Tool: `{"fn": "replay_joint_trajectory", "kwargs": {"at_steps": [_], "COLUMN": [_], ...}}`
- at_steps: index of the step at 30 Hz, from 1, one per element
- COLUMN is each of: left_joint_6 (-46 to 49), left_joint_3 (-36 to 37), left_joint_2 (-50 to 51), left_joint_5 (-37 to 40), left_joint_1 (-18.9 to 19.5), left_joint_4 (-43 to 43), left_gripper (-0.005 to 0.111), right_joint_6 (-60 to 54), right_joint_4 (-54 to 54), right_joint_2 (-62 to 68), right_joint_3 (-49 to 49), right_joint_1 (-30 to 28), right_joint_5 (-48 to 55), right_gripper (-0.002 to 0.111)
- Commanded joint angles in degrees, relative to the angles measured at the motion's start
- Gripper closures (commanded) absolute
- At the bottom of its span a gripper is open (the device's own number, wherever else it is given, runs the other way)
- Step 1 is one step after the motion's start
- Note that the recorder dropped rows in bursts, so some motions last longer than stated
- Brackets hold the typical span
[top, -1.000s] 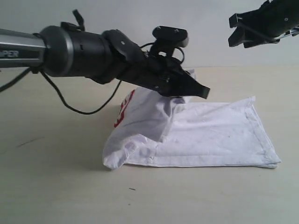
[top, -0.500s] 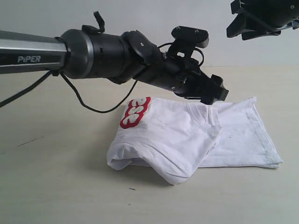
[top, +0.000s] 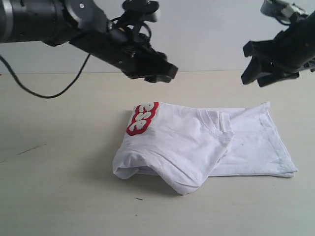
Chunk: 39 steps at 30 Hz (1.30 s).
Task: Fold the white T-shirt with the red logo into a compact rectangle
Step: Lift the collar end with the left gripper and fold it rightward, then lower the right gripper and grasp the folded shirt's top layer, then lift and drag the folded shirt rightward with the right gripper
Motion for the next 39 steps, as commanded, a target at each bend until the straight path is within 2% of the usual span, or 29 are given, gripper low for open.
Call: {"fn": "replay_joint_trajectory", "kwargs": {"at_steps": [1,4,7,10,16,20,26,29,32,36,39], "left_joint_6": [-0.49,0.41,0.67,0.67,1.04,1.04,1.04,1.04,1.04,1.04,1.04], "left_joint_3": [6.4,9.72,11.44,11.57,11.57,11.57,11.57,11.57,11.57,11.67,11.89], "left_joint_2": [-3.76,-5.61,-6.49,-6.69,-6.78,-6.78,-6.78,-6.78,-6.78,-6.78,-6.78], "left_joint_5": [-1.3,-2.19,-4.2,-4.87,-6.06,-6.83,-7.09,-6.99,-6.99,-6.89,-7.03], "left_joint_1": [4.44,7.16,8.91,9.05,8.91,8.91,8.91,8.91,8.91,8.91,8.91], "left_joint_4": [1.44,1.67,1.05,0.96,0.09,0.09,0.09,-0.02,-0.02,-0.02,-0.02], "left_gripper": [0.062,0.062,0.062,0.062,0.062,0.062,0.062,0.062,0.062,0.062,0.062], "right_joint_6": [0.04,-3.75,-8.89,-11.21,-9.44,-12.92,-18.33,-18.79,-18.79,-18.79,-18.89], "right_joint_4": [0.59,5.65,12.63,16.15,12.37,16.65,21.51,21.85,21.55,18.16,17.33], "right_joint_2": [4.54,8.1,11.38,14.05,16.98,19.01,21.37,21.45,21.34,20.72,20.14], "right_joint_3": [1.87,1.87,1.87,1.87,1.87,1.87,1.75,1.75,1.66,-0.36,-1.13], "right_joint_1": [-0.68,-0.68,-0.68,-0.68,-0.68,-0.3,3.21,4.19,4.17,4.17,4.17], "right_joint_5": [-0.52,0.66,2.16,2.18,-3.97,-4.39,-5.27,-6.06,-5.19,-1.75,-0.37], "right_gripper": [0.054,0.043,0.043,0.044,0.044,0.044,0.045,0.053,0.072,0.105,0.108]}}
